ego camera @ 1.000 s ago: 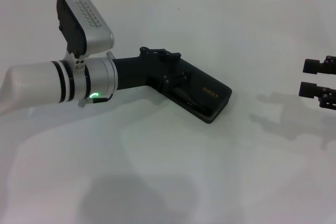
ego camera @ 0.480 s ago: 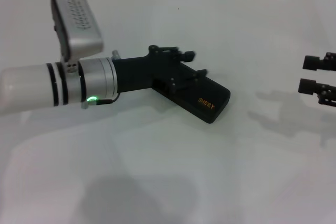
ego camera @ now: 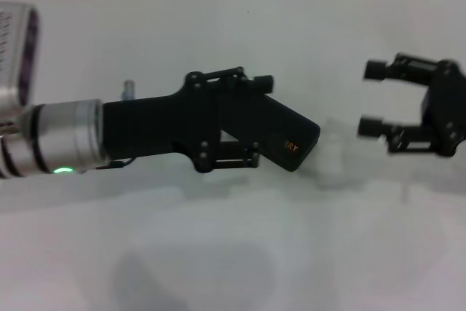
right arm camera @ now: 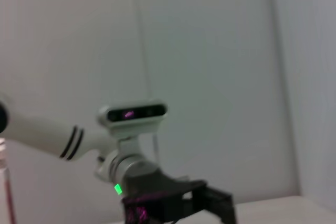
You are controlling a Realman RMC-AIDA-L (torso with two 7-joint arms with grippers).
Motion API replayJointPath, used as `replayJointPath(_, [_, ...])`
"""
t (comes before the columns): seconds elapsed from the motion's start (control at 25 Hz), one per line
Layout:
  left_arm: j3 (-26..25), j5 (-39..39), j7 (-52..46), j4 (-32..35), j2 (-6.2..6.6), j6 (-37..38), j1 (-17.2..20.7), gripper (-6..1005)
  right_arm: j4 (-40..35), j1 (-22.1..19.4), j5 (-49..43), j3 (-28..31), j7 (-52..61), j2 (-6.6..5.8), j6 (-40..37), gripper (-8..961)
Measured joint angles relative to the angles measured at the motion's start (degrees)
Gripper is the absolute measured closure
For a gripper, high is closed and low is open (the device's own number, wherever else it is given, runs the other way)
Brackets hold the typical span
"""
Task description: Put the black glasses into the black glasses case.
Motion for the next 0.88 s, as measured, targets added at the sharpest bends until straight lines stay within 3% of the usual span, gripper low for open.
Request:
replayJointPath(0.2, [-1.2,-0.1,1.7,0.1,0.18,3.5,3.5,285,0.1,0.4,0.2,-4.8,-3.8,0.49,0.1,143])
replayJointPath(0.4, [-1.2,-0.2,2.0,0.2,0.74,4.6,5.3,114,1.8,0.4,0.7,-5.8,-7.4,0.66,-0.2,65])
replayJointPath(0.88, [-4.0,0.5,5.3,-0.2,3.14,8.2,7.8,118,11.0,0.5,5.3,-6.5,-19.4,0.83,0.1,65])
